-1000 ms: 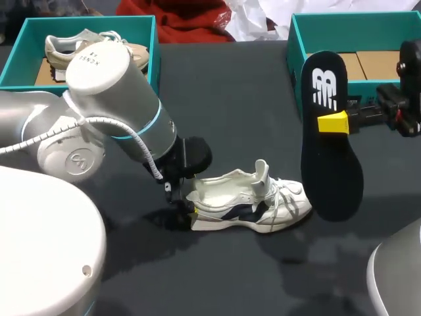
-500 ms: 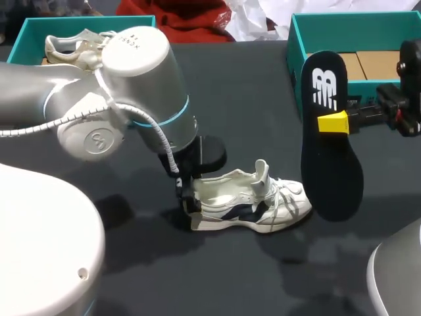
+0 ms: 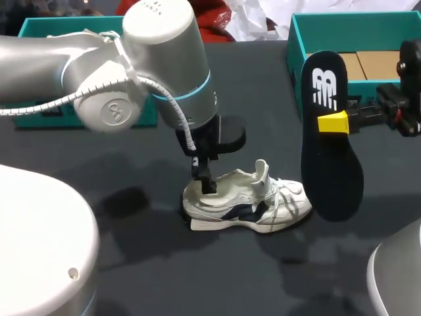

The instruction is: Take the shoe out of the shoebox, open the shoe tongue, remove and reinsert the insole, then place the shoe into the shoebox

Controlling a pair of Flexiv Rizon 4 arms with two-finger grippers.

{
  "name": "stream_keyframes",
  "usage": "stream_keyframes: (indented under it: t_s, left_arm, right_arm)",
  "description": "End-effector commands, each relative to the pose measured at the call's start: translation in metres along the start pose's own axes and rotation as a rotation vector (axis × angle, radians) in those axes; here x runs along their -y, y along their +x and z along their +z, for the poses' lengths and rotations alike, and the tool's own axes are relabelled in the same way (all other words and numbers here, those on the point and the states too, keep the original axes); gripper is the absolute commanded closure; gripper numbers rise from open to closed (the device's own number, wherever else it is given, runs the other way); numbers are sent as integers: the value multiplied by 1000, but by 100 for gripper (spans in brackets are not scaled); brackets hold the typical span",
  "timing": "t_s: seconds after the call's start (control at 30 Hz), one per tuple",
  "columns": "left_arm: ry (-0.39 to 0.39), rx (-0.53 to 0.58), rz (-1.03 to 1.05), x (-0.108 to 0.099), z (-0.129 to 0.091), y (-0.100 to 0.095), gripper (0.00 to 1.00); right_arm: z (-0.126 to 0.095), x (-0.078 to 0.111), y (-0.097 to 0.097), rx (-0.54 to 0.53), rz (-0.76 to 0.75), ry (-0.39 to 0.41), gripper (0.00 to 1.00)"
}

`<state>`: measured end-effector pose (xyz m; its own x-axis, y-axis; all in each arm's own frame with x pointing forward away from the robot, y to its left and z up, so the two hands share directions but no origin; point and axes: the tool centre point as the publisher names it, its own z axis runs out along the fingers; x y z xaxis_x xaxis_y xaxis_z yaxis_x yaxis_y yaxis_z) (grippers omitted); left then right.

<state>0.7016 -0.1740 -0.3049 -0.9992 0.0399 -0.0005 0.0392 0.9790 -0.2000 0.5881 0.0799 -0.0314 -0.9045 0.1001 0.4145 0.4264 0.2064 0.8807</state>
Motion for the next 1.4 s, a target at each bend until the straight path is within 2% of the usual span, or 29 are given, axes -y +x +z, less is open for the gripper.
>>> stream_keyframes:
  t_s: [0.03,0.2,0.3,0.37,0.43,0.5,1.0,1.4]
  left_arm:
    - [-57,1,0,20,14,-11,0]
    - [-68,-7,-12,30,32,-21,0]
    - [-70,-16,-25,30,42,-29,18]
    - [-75,-24,-29,31,48,-31,36]
    - [-83,-21,-33,30,53,-31,41]
    - [-84,-23,-31,31,57,-31,51]
    - [-104,-41,-36,32,82,-19,52]
    - [-112,-50,-42,36,92,-19,55]
  right_arm:
    - [-1,6,5,11,0,-9,100]
    - [-1,6,5,11,0,-9,100]
    - [-1,6,5,11,0,-9,100]
    - [-1,6,5,11,0,-9,100]
    - [-1,6,5,11,0,-9,100]
    - [-1,6,5,11,0,-9,100]
    - [-1,6,5,11,0,-9,100]
    - [-1,6,5,11,0,-9,100]
